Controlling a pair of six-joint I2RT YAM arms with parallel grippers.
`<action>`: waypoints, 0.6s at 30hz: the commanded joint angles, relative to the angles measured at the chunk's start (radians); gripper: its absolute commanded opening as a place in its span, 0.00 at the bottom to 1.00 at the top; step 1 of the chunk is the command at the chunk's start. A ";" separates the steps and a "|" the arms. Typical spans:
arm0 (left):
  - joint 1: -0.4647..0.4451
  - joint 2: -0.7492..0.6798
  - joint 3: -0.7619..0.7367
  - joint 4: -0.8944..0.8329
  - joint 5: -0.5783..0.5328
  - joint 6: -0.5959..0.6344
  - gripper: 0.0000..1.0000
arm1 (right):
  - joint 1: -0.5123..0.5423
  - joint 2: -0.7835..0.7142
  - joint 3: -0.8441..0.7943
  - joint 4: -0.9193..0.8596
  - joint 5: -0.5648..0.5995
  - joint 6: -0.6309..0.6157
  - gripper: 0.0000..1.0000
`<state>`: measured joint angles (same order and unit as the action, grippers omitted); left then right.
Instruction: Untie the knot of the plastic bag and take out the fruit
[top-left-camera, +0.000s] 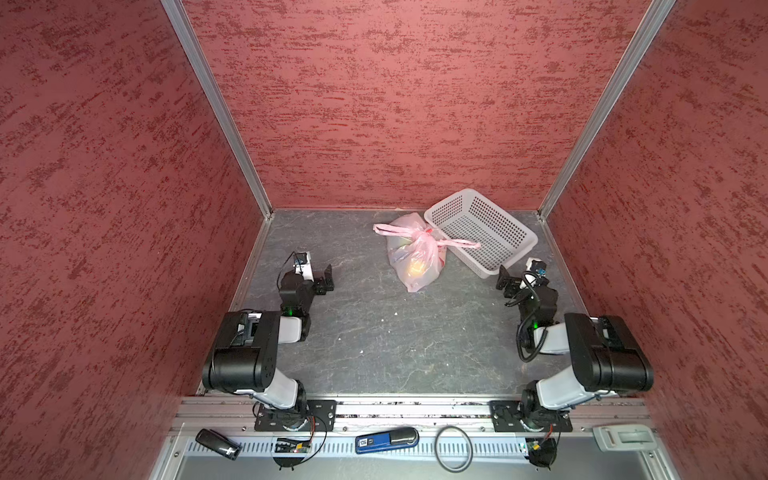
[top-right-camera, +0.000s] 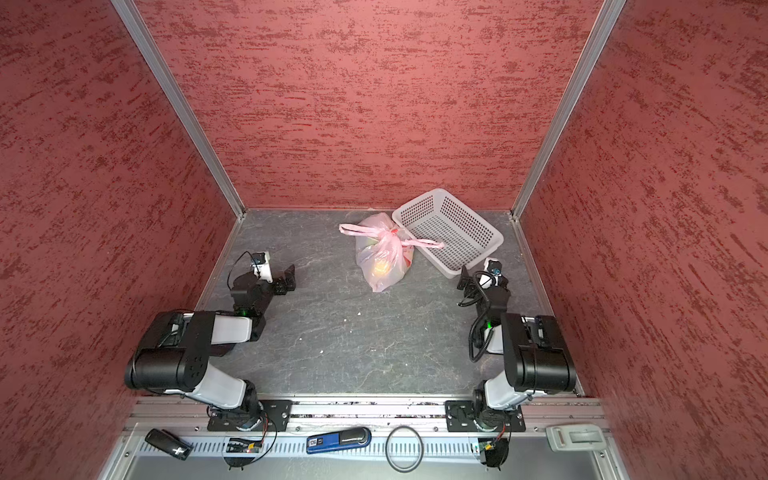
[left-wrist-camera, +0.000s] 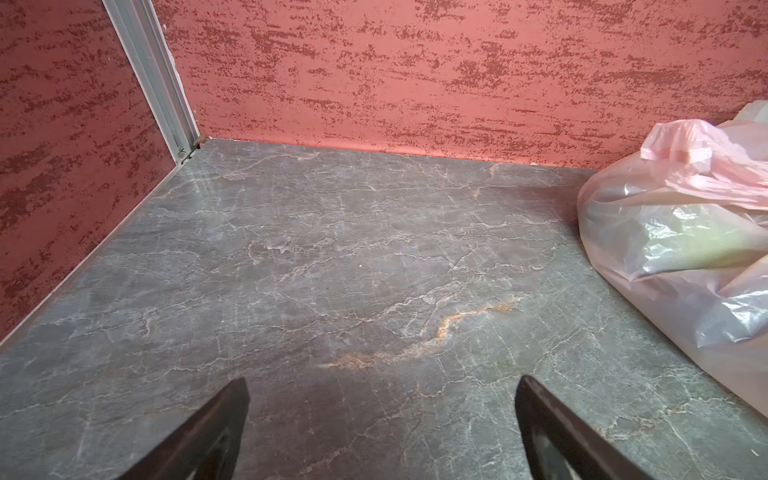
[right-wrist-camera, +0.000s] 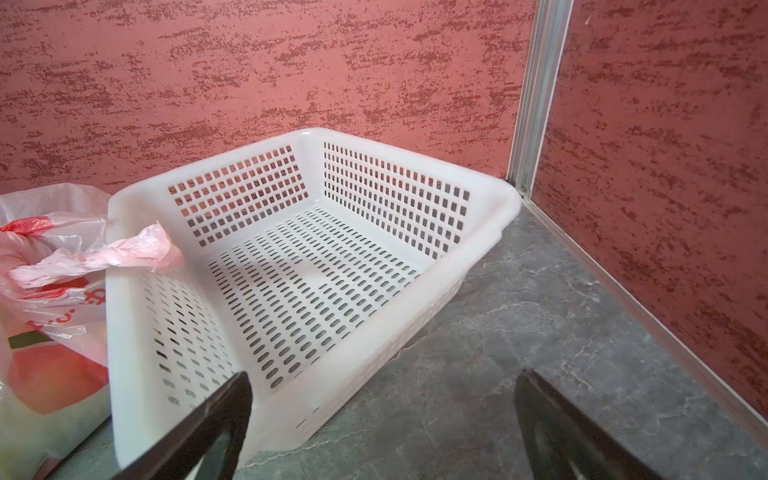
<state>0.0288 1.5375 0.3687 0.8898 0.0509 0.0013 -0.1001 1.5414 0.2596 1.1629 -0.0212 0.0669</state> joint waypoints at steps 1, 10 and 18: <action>0.008 -0.002 0.013 -0.002 0.009 0.005 1.00 | -0.001 0.006 0.008 0.018 -0.070 -0.025 0.99; 0.007 -0.003 0.013 -0.003 0.009 0.006 1.00 | -0.001 0.008 0.020 -0.004 -0.091 -0.032 0.99; 0.007 -0.003 0.013 -0.003 0.009 0.006 1.00 | -0.001 0.008 0.020 -0.004 -0.091 -0.032 0.99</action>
<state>0.0288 1.5375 0.3687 0.8898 0.0509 0.0013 -0.1001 1.5414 0.2634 1.1591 -0.0959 0.0452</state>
